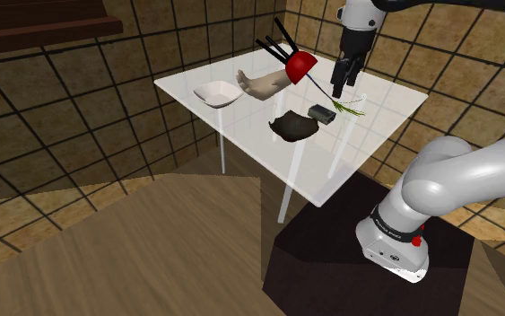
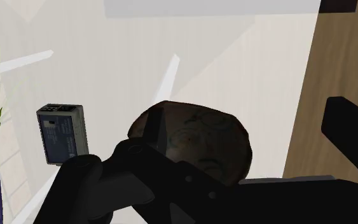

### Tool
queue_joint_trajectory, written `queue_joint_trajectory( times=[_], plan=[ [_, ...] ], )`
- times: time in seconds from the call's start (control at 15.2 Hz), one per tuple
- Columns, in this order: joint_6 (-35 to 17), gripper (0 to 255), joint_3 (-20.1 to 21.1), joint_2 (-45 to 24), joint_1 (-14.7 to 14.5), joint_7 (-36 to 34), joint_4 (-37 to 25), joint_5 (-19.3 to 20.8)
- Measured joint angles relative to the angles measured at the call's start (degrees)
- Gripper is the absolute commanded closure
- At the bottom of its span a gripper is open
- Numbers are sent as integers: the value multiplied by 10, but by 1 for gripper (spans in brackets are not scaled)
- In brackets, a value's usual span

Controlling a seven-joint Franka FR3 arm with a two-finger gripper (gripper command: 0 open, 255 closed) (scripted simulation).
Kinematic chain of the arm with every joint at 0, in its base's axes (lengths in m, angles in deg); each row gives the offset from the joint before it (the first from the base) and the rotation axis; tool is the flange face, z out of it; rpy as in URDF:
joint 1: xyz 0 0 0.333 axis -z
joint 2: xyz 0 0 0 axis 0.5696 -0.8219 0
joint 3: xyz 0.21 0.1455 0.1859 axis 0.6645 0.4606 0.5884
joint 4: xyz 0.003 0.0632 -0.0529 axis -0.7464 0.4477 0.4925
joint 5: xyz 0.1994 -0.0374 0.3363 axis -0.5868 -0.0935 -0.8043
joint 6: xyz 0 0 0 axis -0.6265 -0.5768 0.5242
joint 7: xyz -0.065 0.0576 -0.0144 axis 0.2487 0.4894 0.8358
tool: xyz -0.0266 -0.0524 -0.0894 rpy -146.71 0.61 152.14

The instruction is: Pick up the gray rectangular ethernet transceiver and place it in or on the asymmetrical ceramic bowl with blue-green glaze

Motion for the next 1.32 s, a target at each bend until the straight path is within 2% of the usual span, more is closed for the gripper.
queue_joint_trajectory(
  times=[0.13,0.53,0.92,1.32],
  plan=[
    [-7,0,-4,-3,2,3,3,2],
    [-101,0,-54,-66,19,40,24,28],
    [-197,0,-110,-150,36,85,25,44],
    [-295,0,-163,-264,43,135,0,32]
  ],
)
